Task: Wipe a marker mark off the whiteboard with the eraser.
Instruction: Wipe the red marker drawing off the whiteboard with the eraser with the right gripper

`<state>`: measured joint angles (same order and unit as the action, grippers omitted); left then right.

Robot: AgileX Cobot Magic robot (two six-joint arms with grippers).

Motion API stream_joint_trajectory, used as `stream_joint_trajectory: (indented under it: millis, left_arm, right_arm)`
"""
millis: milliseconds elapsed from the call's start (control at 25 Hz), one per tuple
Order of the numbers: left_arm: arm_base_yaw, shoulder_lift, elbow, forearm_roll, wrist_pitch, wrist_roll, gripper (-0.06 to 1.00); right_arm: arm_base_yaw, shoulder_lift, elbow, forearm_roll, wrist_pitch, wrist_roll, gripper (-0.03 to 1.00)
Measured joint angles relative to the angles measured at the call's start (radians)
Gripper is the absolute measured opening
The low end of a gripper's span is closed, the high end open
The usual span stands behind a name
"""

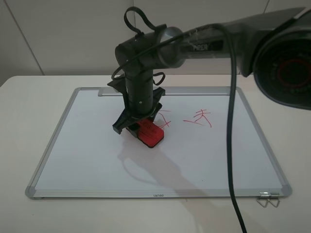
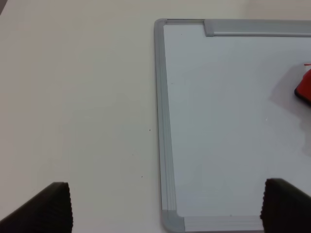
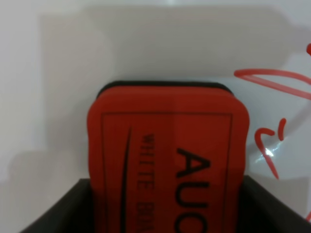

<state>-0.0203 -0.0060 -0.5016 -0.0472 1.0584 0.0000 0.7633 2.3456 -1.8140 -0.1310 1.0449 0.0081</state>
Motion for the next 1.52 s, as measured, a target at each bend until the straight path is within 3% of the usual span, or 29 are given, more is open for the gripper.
stream_joint_trajectory:
  millis: [560,1040,1520]
  left_arm:
    - [0.000,0.000,0.000,0.000,0.000,0.000,0.77]
    - [0.000,0.000,0.000,0.000,0.000,0.000,0.77]
    - [0.000,0.000,0.000,0.000,0.000,0.000,0.77]
  right_arm:
    - [-0.103,0.035,-0.019,0.054,-0.031,-0.008,0.51]
    - [-0.226,0.042,-0.020,0.045,-0.132,-0.003,0.51]
    - [-0.267,0.046,-0.020,0.043,-0.163,0.038,0.51]
